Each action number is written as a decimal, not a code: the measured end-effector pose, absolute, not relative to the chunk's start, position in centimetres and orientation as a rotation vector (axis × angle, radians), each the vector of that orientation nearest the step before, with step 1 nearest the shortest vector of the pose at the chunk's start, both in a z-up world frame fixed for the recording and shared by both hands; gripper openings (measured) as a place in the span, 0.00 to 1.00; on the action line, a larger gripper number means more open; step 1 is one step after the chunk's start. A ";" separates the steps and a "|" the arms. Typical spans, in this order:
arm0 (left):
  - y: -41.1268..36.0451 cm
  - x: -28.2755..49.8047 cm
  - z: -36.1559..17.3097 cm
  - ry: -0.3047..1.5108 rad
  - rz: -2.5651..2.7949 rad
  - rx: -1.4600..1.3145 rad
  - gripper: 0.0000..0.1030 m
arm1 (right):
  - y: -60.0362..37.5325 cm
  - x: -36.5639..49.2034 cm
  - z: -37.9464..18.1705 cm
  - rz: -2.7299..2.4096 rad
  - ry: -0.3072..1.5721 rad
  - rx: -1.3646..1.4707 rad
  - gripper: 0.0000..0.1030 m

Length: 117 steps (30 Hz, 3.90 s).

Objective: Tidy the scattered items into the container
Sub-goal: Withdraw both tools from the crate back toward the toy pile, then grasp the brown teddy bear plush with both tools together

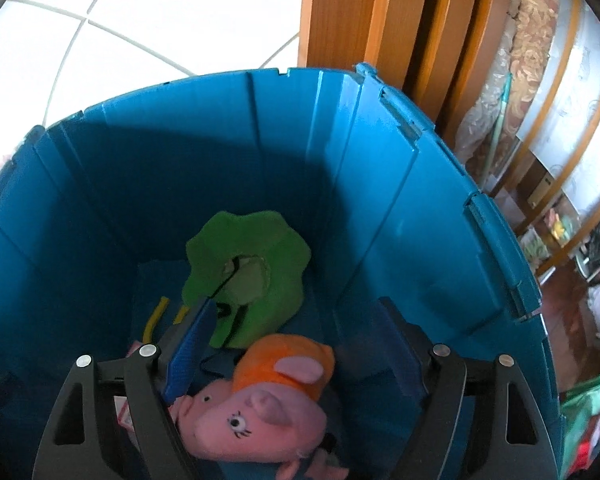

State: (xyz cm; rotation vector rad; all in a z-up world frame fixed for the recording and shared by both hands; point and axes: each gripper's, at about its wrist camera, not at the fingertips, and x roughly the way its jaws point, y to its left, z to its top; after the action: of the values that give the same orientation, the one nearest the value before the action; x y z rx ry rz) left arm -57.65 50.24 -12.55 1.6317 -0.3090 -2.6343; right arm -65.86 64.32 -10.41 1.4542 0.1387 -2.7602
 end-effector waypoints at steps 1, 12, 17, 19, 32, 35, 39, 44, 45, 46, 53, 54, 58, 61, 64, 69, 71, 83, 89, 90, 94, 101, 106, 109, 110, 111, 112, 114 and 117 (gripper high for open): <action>50.2 -57.6 -12.6 -0.306 -2.633 1.633 0.99 | 64.3 -65.8 -10.4 -2.757 0.140 1.457 0.78; 50.2 -56.4 -11.4 -0.294 -2.634 1.602 0.99 | 64.6 -65.2 -9.6 -2.731 0.083 1.477 0.78; 49.9 -55.0 -9.8 -0.229 -2.666 1.575 0.99 | 64.6 -63.7 -8.0 -2.748 0.179 1.449 0.78; 49.7 -54.0 -8.8 -0.209 -2.690 1.549 0.99 | 65.0 -62.6 -7.0 -2.760 0.171 1.434 0.78; 43.0 -40.7 0.5 -0.173 -2.927 1.162 0.99 | 59.9 -48.2 2.6 -2.851 0.244 1.115 0.88; 39.1 -35.8 2.4 -0.200 -2.915 0.975 0.99 | 56.7 -44.0 4.1 -2.847 0.219 1.016 0.96; 32.8 -29.5 3.7 -0.198 -2.860 0.796 0.99 | 50.9 -38.1 5.3 -2.819 0.183 0.871 0.99; 24.3 -24.3 2.5 -0.146 -2.791 0.823 0.99 | 42.5 -32.4 4.5 -2.713 0.190 0.790 0.99; 23.0 -23.6 2.2 -0.139 -2.776 0.824 0.99 | 40.9 -31.3 4.1 -2.674 0.188 0.773 0.99; 21.5 -22.7 1.8 -0.132 -2.753 0.818 0.99 | 39.3 -30.3 3.7 -2.639 0.186 0.758 0.99; 11.1 -18.8 -0.7 0.012 -2.632 0.831 0.99 | 32.1 -27.7 1.3 -2.513 0.154 0.698 0.99; 9.9 -18.7 -1.3 0.031 -2.609 0.837 0.99 | 31.2 -27.8 0.7 -2.493 0.144 0.705 0.99; 4.5 -17.7 -3.8 0.124 -2.455 0.890 0.99 | 28.2 -29.8 -2.9 -2.391 0.111 0.761 0.99; 0.9 -16.8 -5.0 0.171 -2.356 0.887 0.99 | 26.2 -32.4 -5.7 -2.330 0.089 0.827 1.00; -2.8 -16.4 -6.7 0.220 -2.247 0.915 0.99 | 24.2 -35.0 -8.0 -2.271 0.081 0.899 1.00; -8.4 -14.9 -10.0 0.375 -2.116 0.970 0.99 | 20.6 -37.7 -11.0 -2.221 0.101 0.972 1.00; -10.2 -14.6 -11.5 0.398 -2.081 0.997 0.99 | 19.2 -38.4 -11.9 -2.184 0.104 1.016 1.00; -18.3 -16.4 -18.5 0.263 -2.160 1.132 0.99 | 10.1 -37.3 -16.7 -2.195 0.121 1.160 1.00; -24.3 -18.0 -21.0 0.216 -2.267 1.210 0.99 | 1.6 -34.2 -18.6 -2.197 0.105 1.220 1.00; -25.0 -18.5 -21.5 0.217 -2.293 1.234 0.99 | 0.1 -33.7 -19.2 -2.192 0.111 1.237 1.00; -26.2 -20.4 -23.8 0.188 -2.350 1.320 0.99 | -5.4 -32.8 -21.8 -2.173 0.150 1.314 1.00; -27.3 -23.3 -26.9 0.208 -2.416 1.394 0.99 | -11.8 -33.9 -25.9 -2.138 0.251 1.398 1.00; -27.1 -24.7 -28.6 0.178 -2.469 1.446 0.99 | -13.4 -35.1 -27.9 -2.105 0.239 1.466 1.00; -27.2 -25.5 -29.2 0.179 -2.486 1.448 0.99 | -14.1 -35.5 -28.7 -2.094 0.255 1.486 1.00; -27.3 -25.8 -29.4 0.180 -2.489 1.451 0.99 | -14.3 -35.7 -29.0 -2.088 0.247 1.497 1.00; -27.4 -26.2 -29.6 0.177 -2.490 1.455 0.99 | -14.5 -35.9 -29.2 -2.078 0.232 1.507 1.00; -27.5 -26.5 -29.8 0.175 -2.491 1.461 0.99 | -14.7 -36.0 -29.5 -2.069 0.219 1.514 1.00; -27.5 -26.9 -30.3 0.174 -2.496 1.476 0.99 | -15.1 -36.1 -29.8 -2.059 0.226 1.521 1.00; -27.8 -27.3 -30.6 0.165 -2.506 1.475 0.99 | -15.7 -36.2 -30.1 -2.078 0.255 1.511 1.00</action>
State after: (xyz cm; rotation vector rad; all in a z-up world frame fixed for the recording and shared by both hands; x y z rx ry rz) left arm -27.31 -27.84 -30.62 1.4751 0.1647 -2.5063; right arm -36.22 -15.69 -30.05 1.5111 0.2555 -2.0782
